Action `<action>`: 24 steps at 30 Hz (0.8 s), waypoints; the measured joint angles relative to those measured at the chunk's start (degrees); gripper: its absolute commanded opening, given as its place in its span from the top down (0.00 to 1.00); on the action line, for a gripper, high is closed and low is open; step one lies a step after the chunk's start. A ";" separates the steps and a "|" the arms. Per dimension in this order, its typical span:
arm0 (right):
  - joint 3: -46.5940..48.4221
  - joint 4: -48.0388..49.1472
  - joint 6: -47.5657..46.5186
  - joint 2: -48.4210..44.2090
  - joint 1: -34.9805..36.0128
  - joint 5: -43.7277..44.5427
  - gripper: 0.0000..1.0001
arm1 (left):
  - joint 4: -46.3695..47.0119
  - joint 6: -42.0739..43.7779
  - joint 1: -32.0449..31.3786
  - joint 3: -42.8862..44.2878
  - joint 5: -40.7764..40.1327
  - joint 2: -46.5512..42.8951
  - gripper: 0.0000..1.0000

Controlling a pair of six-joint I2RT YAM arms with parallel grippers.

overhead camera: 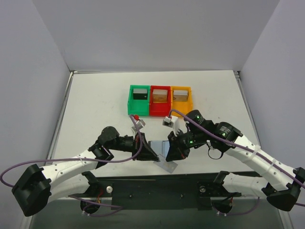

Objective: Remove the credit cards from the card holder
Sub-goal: Place the credit card in the storage box.

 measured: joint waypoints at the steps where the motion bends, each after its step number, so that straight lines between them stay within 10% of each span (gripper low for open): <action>1: 0.00 -0.15 0.00 0.07 0.00 0.07 1.00 | 0.15 0.11 -0.13 0.02 0.07 0.02 1.00; 8: 0.44 -0.07 0.74 0.57 0.00 1.60 0.75 | 3.06 -0.24 -1.03 -1.01 -2.19 -0.44 1.00; 24: -1.05 4.46 4.39 -2.69 -6.95 -0.11 0.84 | 6.14 -0.13 -1.14 -4.11 -9.03 -3.56 1.00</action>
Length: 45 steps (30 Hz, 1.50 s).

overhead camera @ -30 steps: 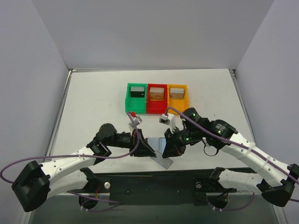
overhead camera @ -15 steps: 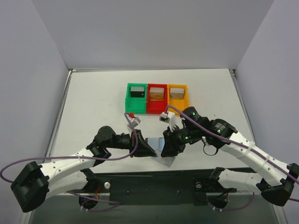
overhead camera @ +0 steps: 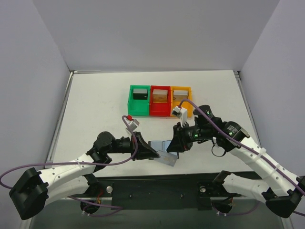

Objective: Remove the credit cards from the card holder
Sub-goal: Place the credit card in the storage box.

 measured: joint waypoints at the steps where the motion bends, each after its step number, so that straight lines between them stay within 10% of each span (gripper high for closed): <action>1: -0.04 0.02 0.15 -0.04 -0.28 -0.44 0.82 | 0.07 0.00 0.00 -0.09 -0.11 0.00 1.00; 10: -1.07 0.85 0.39 -0.02 -0.33 -2.84 0.78 | 0.98 -0.02 0.00 -0.09 -1.31 -0.04 1.00; 23: -1.49 1.25 0.33 -0.02 -0.66 -3.65 1.00 | 1.25 0.00 0.00 -0.13 -1.68 -0.66 1.00; 30: -1.44 0.87 0.33 0.04 -0.90 -3.63 1.00 | -0.15 0.76 0.13 -0.31 -3.21 -1.49 0.49; 45: 10.99 -6.19 -1.62 9.35 -7.30 7.52 1.00 | -18.69 0.15 11.34 -2.45 -15.69 -23.26 0.49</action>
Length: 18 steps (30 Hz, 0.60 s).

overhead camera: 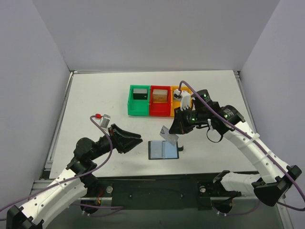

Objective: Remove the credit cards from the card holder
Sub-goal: Place the credit card in the storage box.

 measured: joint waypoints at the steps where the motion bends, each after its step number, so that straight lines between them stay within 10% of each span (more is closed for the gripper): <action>1: 1.20 -0.15 -0.33 1.11 -0.11 1.11 1.00 | -0.81 0.00 -0.02 -0.20 -0.92 -0.96 0.49; 18: 5.51 2.19 -14.69 9.75 -0.07 22.01 1.00 | -5.27 -1.95 0.09 -3.96 -8.55 -4.02 0.52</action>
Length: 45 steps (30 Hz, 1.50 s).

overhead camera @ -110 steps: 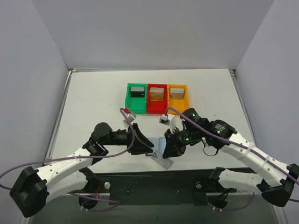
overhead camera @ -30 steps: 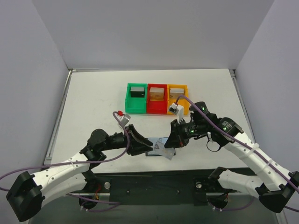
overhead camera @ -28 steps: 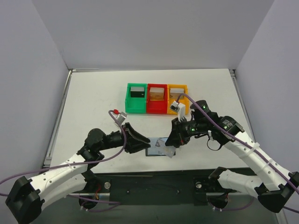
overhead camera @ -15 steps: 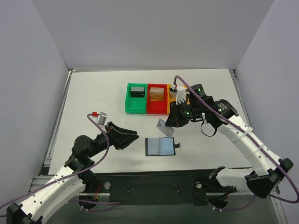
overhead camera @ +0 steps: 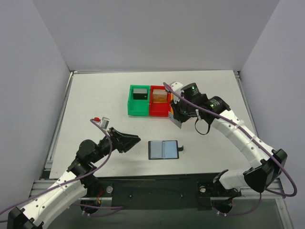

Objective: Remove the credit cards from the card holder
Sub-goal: Place the credit card in the storage box.

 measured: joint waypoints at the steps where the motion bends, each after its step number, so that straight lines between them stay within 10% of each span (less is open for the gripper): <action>1: 0.11 0.31 -2.82 0.92 -0.13 0.20 1.00 | -0.02 -0.37 0.00 -0.31 -0.28 0.11 0.52; 19: -4.28 20.59 -37.20 12.35 -21.03 -26.73 1.00 | 0.59 -2.19 0.00 -2.08 1.25 -1.16 0.57; 38: 0.02 26.23 -46.38 24.24 -29.59 -36.89 1.00 | -6.01 2.10 0.00 -2.14 -1.88 -6.60 0.57; 45: -9.27 42.10 -33.18 19.65 -28.37 -36.35 1.00 | -6.99 3.89 0.00 -1.57 -3.85 -4.57 0.48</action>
